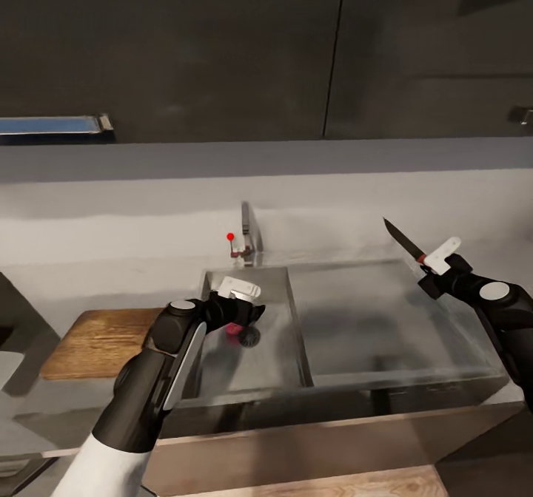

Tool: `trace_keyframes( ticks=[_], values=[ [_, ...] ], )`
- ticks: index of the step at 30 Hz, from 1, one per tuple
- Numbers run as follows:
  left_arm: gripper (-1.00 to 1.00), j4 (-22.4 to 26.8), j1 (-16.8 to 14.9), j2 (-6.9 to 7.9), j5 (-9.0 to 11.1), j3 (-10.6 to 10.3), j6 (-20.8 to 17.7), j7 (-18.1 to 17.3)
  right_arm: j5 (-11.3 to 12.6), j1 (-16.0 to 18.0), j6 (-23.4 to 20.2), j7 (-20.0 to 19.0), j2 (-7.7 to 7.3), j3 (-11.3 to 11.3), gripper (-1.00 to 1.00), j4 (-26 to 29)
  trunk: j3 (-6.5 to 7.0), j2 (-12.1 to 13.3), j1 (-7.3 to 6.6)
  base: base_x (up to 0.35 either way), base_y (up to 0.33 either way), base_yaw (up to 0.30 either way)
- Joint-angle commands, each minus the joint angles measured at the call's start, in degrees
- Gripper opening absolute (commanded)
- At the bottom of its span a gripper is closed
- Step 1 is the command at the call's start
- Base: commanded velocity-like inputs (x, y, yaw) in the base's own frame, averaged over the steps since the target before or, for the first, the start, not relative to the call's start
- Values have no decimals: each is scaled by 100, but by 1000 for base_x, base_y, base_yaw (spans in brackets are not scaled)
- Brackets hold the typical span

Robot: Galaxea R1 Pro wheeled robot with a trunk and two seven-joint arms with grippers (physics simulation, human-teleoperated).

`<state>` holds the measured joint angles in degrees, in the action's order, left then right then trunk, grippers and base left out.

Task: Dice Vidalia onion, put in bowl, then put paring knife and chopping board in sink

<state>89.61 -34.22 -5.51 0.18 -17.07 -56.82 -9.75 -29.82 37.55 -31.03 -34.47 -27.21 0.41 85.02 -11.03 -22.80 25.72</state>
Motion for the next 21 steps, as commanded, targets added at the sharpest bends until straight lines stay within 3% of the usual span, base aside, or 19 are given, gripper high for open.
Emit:
trace_keyframes(
  ticks=[1, 7, 14, 21],
  values=[
    [100, 4, -6, -2, 0, 2, -29, -9, -59, 6, -11, -42, -3, 7, -100, 8, -12, -12, 6, 259, -202, 1],
    [100, 8, -6, -2, 0, 2, -30, -9, -111, 6, -10, -42, -3, 11, -100, 6, -12, -12, 6, 133, -104, 76],
    [100, 4, -6, -2, 0, -4, -23, -9, -187, 6, -13, -37, -3, 42, -100, 11, -12, -12, 6, 19, -12, 267],
    [100, 3, -6, -2, 0, -8, -23, -9, -232, 6, -17, -34, -3, 60, -100, 7, -12, -12, 6, 188, -142, 291]
  ],
)
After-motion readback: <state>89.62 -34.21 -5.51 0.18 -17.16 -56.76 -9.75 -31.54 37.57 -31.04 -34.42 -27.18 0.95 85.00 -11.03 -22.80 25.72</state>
